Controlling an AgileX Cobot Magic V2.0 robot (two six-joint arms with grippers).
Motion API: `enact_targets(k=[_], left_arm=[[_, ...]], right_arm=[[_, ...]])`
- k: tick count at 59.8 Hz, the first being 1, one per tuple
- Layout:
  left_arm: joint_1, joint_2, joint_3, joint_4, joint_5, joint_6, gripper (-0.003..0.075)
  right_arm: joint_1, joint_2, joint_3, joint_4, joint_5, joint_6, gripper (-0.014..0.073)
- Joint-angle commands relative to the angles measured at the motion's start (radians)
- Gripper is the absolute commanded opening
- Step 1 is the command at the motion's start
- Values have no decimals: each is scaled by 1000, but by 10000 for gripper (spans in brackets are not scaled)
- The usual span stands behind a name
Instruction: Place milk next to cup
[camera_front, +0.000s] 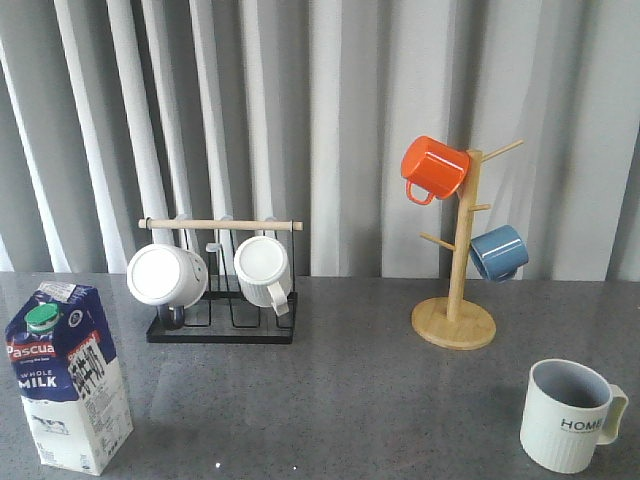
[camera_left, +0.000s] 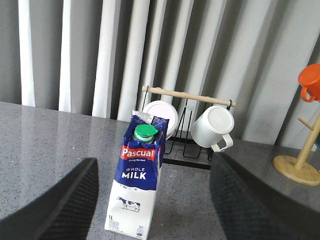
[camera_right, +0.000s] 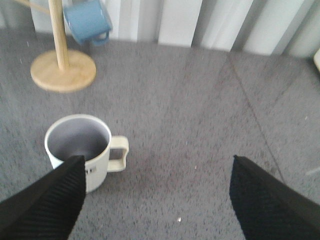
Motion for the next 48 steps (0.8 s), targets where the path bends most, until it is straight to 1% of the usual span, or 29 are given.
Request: enact_targets(k=[1, 14, 22, 29, 33, 40, 48], left_arm=[[-3, 15, -31, -4, -83, 1, 472], [-3, 15, -31, -4, -79, 1, 472], [-3, 15, -31, 4, -45, 1, 472], [-3, 15, -31, 5, -24, 1, 472], [-3, 15, -31, 5, -22, 1, 472], [-2, 15, -31, 5, -23, 1, 472], [-2, 15, -31, 5, -15, 1, 472]], right_arm=[[-6, 49, -30, -11, -55, -16, 549], [-24, 185, -27, 3, -48, -26, 492], [-25, 229, -27, 16, -36, -68, 490], [-25, 235, 22, 31, -77, -72, 490], [-25, 235, 86, 31, -127, -71, 490], [-25, 227, 199, 38, -296, -59, 490], [-50, 238, 253, 37, -389, -52, 490]])
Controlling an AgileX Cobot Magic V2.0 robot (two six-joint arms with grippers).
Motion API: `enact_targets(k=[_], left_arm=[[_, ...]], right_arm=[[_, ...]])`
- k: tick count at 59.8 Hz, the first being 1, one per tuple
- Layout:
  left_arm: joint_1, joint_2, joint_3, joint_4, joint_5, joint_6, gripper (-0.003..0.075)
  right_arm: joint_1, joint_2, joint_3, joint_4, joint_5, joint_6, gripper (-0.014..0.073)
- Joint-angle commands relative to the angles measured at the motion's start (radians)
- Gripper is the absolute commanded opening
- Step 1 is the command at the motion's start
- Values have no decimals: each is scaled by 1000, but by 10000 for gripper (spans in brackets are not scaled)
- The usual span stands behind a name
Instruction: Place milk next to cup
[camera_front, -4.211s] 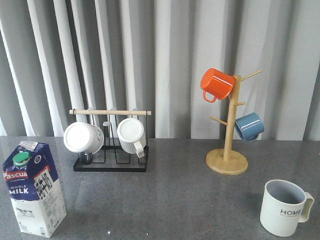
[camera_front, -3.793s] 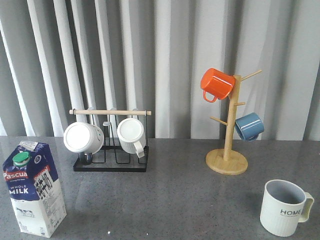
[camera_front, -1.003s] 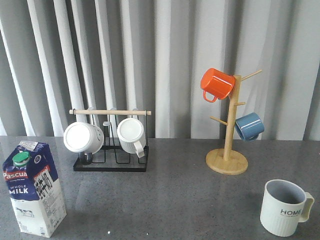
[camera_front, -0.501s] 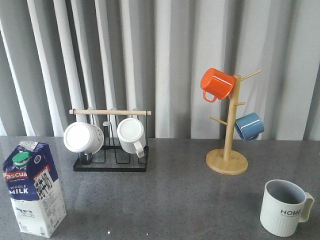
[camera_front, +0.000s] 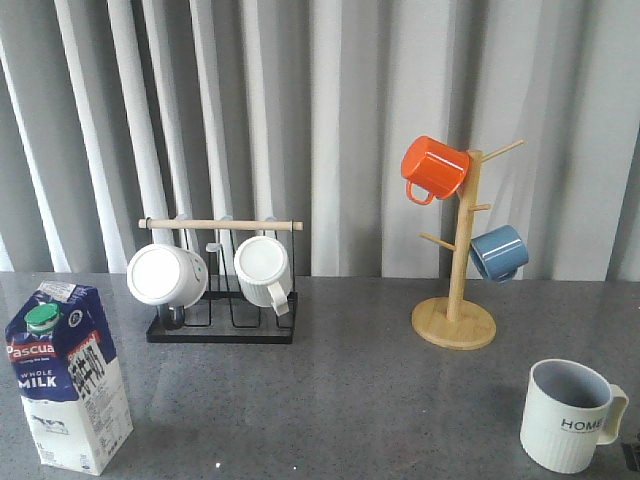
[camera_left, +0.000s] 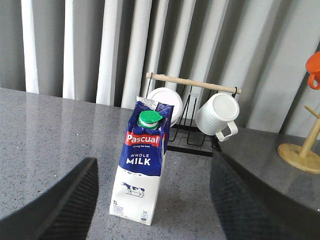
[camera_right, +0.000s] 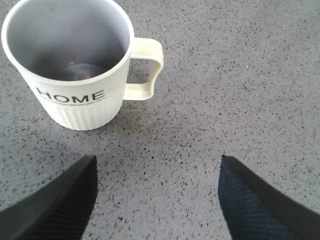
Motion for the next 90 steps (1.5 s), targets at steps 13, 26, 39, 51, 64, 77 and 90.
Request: enact_targets(k=[13, 26, 39, 51, 64, 77, 90], left_arm=[[-2, 15, -31, 7, -58, 1, 472], [-2, 15, -31, 7, -49, 1, 472], [-2, 15, -31, 7, -46, 1, 472], [-2, 15, -30, 7, -36, 1, 472], [-2, 15, -30, 7, -35, 2, 472], [-2, 15, -30, 7, -34, 2, 472], [-2, 15, -30, 7, -20, 2, 472]], right_arm=[[-105, -1, 26, 6, -234, -34, 490], [-104, 13, 26, 62, -273, -102, 489], [-104, 75, 26, 96, -280, -133, 489], [-104, 95, 26, 101, -329, -130, 480], [-104, 129, 26, 103, -352, -130, 464], [-104, 161, 26, 110, -382, -125, 464], [-104, 166, 25, 146, -411, -126, 464]])
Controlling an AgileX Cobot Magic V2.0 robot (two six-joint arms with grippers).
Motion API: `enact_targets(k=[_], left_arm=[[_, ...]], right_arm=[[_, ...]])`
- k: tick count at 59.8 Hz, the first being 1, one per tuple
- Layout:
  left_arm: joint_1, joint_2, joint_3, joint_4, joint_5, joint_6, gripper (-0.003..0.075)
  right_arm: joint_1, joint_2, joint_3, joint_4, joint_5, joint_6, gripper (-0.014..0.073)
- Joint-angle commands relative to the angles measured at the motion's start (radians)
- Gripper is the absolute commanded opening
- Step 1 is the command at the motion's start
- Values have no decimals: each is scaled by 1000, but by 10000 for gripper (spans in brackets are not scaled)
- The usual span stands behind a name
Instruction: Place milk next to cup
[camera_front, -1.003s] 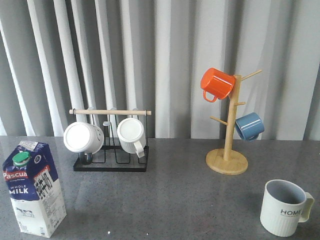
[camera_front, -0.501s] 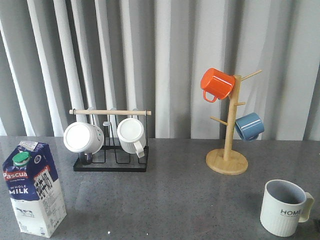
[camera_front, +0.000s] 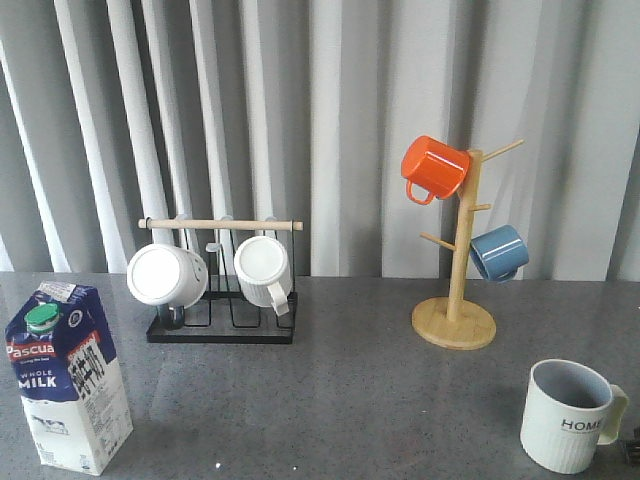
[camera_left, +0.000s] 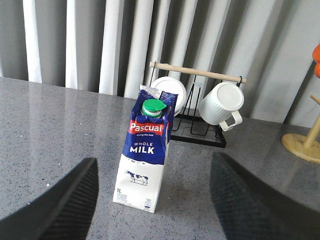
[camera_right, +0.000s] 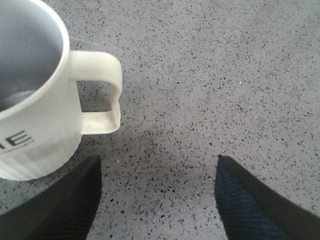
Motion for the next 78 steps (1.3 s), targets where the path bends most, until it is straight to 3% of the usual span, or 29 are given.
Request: enact_targets(k=[1, 57, 70, 78], left_arm=[[-2, 15, -30, 4, -63, 2, 472], [-2, 15, -30, 4, -41, 2, 472], [-2, 15, -30, 4, -41, 2, 472], [-2, 15, -30, 4, -41, 2, 472]], right_arm=[[-5, -24, -28, 25, -86, -2, 464], [25, 90, -46, 17, -160, -9, 460], [65, 185, -163, -1, -150, -9, 411], [65, 243, -220, -35, -138, -50, 289]])
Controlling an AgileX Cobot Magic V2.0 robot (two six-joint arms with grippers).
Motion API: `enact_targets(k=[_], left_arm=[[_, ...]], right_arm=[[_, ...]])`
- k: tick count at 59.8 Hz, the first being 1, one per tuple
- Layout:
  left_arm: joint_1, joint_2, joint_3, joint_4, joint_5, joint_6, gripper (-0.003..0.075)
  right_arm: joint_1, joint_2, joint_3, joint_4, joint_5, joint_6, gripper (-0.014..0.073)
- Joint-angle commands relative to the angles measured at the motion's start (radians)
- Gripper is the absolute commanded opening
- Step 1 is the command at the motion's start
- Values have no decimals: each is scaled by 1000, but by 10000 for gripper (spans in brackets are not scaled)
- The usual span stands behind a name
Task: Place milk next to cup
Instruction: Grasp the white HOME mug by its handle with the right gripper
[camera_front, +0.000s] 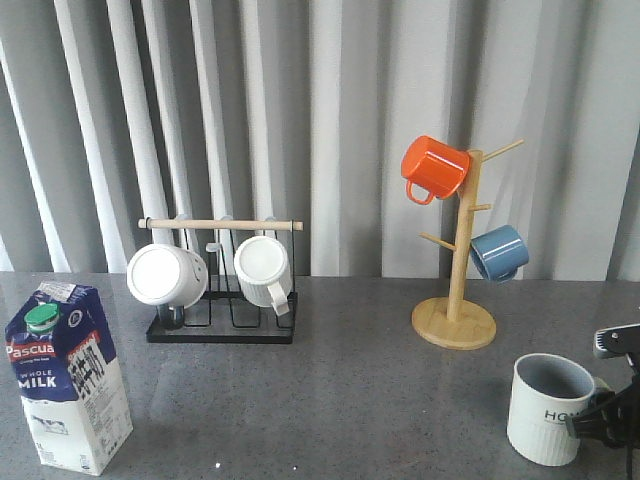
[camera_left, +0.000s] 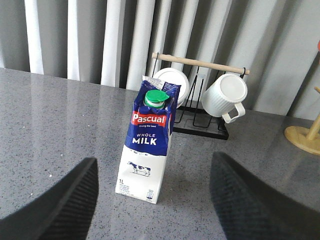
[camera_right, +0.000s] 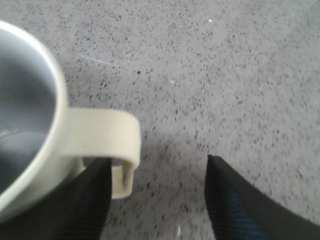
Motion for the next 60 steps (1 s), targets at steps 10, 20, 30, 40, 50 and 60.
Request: enact_targets(k=[10, 20, 30, 40, 50, 60], left_arm=[[-2, 15, -30, 4, -66, 2, 472], [-2, 15, -30, 4, -66, 2, 472], [-2, 15, -30, 4, -66, 2, 472], [-2, 15, -30, 2, -66, 2, 472], [-2, 15, -30, 2, -66, 2, 472], [-2, 15, -30, 2, -64, 2, 472]], right_arm=[[1, -25, -73, -33, -31, -45, -17], [1, -143, -73, -18, -12, -42, -11], [67, -313, -73, 27, 49, -37, -11], [282, -336, -73, 28, 66, -44, -11], [405, -253, -73, 29, 66, -23, -11], [419, -160, -73, 58, 35, -11, -6]])
